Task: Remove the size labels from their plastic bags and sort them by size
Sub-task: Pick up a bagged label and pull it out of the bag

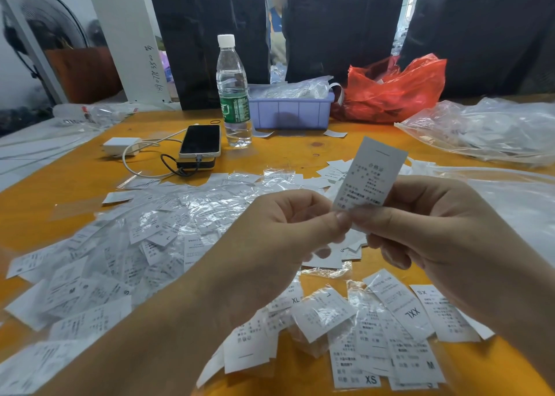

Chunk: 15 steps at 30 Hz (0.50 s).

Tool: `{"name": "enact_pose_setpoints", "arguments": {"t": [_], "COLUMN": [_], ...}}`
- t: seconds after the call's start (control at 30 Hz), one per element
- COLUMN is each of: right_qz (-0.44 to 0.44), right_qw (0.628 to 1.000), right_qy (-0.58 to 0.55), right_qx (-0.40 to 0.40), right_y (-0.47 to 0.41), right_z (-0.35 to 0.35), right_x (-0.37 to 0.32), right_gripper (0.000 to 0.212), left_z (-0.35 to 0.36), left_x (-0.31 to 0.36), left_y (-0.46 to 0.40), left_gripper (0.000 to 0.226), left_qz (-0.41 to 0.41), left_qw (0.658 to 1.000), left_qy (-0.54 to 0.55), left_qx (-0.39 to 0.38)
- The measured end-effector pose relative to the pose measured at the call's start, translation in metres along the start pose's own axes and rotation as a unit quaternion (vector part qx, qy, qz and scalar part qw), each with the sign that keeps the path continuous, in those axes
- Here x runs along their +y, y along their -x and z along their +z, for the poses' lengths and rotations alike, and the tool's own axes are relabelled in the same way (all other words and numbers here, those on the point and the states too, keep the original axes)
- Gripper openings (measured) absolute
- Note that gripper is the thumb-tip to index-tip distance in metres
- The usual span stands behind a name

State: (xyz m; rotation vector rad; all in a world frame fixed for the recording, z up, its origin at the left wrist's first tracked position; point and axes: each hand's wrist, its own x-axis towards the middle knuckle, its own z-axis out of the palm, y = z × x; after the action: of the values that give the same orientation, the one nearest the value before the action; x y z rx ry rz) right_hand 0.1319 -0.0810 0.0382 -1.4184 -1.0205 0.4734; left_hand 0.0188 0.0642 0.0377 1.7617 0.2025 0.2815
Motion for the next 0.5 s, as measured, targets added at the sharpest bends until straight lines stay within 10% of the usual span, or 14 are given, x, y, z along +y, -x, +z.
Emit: {"name": "enact_pose_setpoints", "arguments": {"t": [0.5], "right_qz": [0.013], "right_qw": [1.0], "right_qy": [-0.023], "right_qx": [0.015], "right_y": [-0.0018], "right_z": [0.002], "right_x": [0.0048], "right_gripper": [0.019], "left_z": [-0.0014], "left_x": [-0.0013], "left_y": [-0.0006], "left_gripper": [0.025], "left_qz": [0.016], "left_qw": [1.0], "left_qy": [0.016], "left_qx": [0.013]}}
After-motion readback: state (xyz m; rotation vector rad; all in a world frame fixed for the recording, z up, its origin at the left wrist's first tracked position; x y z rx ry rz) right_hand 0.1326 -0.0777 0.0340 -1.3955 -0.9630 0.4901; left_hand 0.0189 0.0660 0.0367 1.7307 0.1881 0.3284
